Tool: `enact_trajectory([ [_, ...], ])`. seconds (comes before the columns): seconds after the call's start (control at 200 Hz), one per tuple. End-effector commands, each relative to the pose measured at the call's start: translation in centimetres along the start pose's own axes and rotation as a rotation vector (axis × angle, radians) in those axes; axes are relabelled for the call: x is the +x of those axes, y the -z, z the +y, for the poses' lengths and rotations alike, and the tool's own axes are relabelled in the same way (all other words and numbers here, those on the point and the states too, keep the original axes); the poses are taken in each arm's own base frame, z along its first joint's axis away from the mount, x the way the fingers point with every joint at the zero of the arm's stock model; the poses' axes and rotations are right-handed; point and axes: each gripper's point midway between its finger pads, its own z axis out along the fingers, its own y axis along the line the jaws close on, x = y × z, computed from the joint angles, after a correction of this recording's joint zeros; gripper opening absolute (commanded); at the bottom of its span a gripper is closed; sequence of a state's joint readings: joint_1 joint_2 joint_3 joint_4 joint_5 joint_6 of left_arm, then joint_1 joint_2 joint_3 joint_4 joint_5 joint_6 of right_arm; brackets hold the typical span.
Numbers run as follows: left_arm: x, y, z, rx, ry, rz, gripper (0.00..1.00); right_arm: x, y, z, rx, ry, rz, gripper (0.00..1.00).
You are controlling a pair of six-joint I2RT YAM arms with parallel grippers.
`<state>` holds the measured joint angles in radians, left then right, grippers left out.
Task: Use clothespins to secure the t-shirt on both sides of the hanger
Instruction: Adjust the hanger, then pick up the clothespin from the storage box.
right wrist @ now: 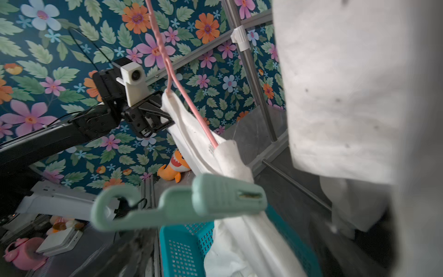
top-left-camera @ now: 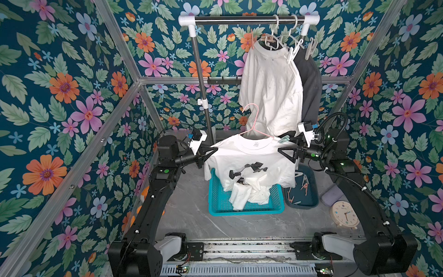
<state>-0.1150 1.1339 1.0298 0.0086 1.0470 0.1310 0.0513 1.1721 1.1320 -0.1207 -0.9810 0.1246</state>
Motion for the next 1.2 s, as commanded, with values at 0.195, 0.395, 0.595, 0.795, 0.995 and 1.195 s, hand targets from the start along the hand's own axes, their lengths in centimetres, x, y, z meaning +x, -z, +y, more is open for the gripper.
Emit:
enact_trajectory([
  [0.195, -0.6, 1.0, 1.2, -0.139, -0.063, -0.018, 0.00, 2.1, 5.7, -6.0, 0.558, -0.207, -0.068, 1.00],
  [0.395, -0.6, 1.9, 0.6, -0.177, -0.055, -0.032, 0.00, 4.1, 9.2, -7.5, 0.789, -0.289, -0.076, 0.99],
  [0.595, -0.3, 2.6, -0.4, -0.187, -0.075, -0.037, 0.00, 9.4, 11.3, -8.8, 0.944, -0.429, 0.022, 0.91],
  [0.795, 0.0, 2.7, -0.6, -0.201, -0.073, -0.049, 0.00, 15.0, 12.4, -10.4, 1.070, -0.577, 0.195, 0.88],
  [0.995, -0.6, 2.5, -1.1, -0.177, -0.079, -0.069, 0.00, 19.1, 13.5, -10.8, 1.164, -0.700, 0.327, 0.90],
  [1.195, 0.1, 2.4, -1.3, -0.177, -0.082, -0.060, 0.00, 23.3, 14.0, -9.4, 1.181, -0.838, 0.473, 0.93],
])
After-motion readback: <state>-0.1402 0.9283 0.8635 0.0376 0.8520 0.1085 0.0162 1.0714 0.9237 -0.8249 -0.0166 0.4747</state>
